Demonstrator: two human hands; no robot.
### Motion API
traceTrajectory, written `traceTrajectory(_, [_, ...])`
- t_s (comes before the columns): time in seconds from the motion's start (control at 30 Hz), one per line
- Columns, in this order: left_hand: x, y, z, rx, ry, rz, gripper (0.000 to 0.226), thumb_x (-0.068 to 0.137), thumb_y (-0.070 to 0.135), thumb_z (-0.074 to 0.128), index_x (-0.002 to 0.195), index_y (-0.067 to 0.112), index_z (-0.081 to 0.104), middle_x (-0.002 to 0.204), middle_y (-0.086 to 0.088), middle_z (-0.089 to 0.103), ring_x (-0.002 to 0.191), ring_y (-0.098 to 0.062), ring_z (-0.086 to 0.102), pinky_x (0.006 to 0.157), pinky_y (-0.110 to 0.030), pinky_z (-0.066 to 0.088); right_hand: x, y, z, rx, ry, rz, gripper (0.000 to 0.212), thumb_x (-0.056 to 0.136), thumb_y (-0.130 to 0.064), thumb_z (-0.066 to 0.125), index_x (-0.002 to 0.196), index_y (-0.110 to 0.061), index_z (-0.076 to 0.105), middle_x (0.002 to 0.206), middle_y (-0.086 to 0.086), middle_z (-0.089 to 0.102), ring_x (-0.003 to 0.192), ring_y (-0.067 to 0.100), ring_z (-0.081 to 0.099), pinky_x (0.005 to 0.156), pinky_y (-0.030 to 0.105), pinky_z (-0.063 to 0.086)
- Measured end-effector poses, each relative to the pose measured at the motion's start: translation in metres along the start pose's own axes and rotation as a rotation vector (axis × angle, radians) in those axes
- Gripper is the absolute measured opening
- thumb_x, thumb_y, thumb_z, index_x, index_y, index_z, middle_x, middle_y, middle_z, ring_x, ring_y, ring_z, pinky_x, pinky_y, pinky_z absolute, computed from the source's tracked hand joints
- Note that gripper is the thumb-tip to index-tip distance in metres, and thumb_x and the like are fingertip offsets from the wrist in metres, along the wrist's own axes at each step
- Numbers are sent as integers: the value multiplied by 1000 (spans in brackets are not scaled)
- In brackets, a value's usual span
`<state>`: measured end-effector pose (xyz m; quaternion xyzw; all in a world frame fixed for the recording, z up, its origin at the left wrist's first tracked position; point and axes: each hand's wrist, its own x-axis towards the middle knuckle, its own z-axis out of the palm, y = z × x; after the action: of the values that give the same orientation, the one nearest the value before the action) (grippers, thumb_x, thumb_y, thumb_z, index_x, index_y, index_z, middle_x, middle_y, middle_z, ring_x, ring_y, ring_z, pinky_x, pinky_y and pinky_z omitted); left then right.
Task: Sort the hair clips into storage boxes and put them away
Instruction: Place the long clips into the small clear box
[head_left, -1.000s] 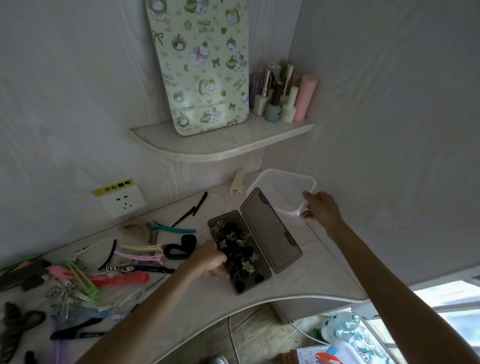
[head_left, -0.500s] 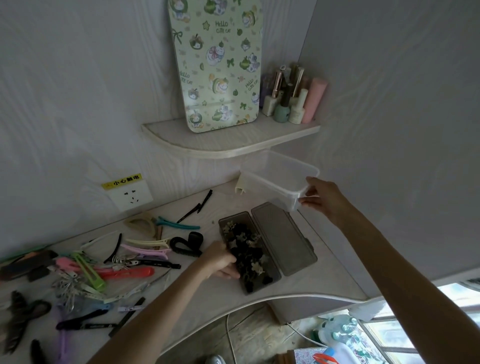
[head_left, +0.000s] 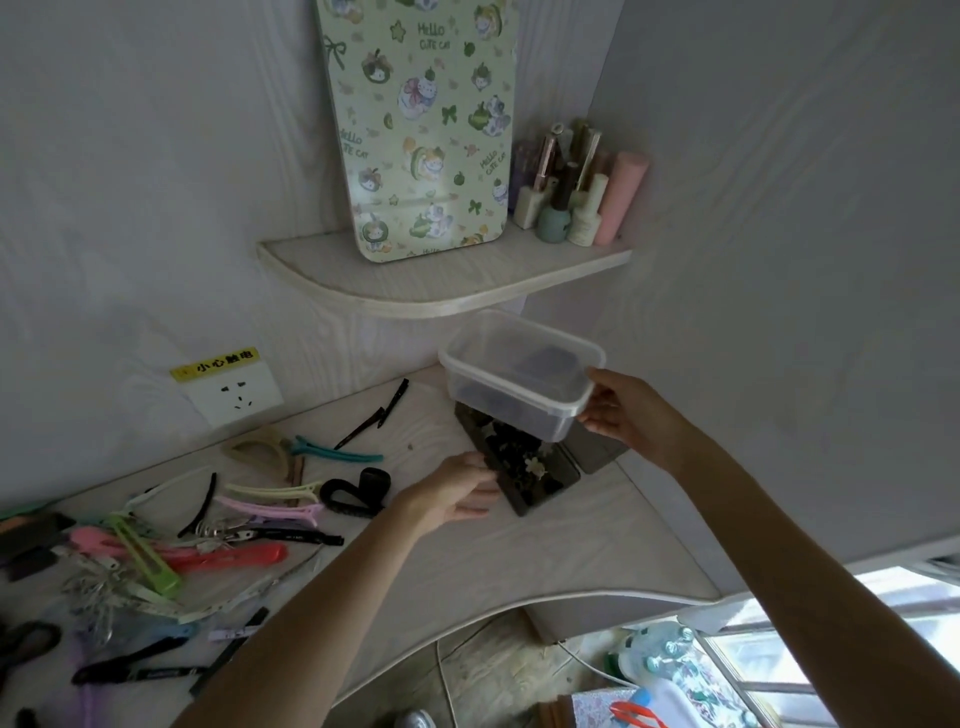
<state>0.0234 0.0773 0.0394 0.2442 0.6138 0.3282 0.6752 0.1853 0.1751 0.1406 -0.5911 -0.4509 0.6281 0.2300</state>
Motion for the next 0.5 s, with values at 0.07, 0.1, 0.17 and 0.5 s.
traceTrajectory(0.07, [-7, -14, -12, 276, 75, 121, 43, 94, 9, 50, 137, 12, 42, 134, -6, 53, 121, -20, 53, 97, -31, 46, 0, 4, 5, -33, 2, 17, 25, 95, -22, 47, 77, -7, 53, 69, 9, 53, 61, 17, 53, 54, 22, 49])
traceTrajectory(0.1, [-12, -24, -24, 526, 149, 234, 44, 92, 12, 54, 135, 15, 44, 135, -3, 53, 121, -18, 51, 99, -29, 44, 1, 6, 11, -52, -2, 26, 25, 94, -23, 47, 76, -8, 54, 68, 9, 53, 60, 17, 53, 53, 22, 49])
traceTrajectory(0.17, [-24, -46, -47, 1014, 282, 447, 42, 89, 17, 59, 129, 22, 51, 133, 5, 54, 122, -12, 49, 102, -25, 39, 2, 11, 22, -73, 7, 42, 26, 94, -26, 49, 75, -9, 55, 67, 8, 54, 58, 16, 54, 52, 22, 48])
traceTrajectory(0.5, [-42, -81, -147, 1271, 630, 669, 31, 74, -1, 67, 101, 13, 70, 105, -3, 70, 104, -24, 61, 89, -32, 47, 3, 57, 99, -129, -37, 39, 33, 97, -18, 41, 124, -1, 51, 109, 19, 58, 88, 28, 53, 69, 34, 48])
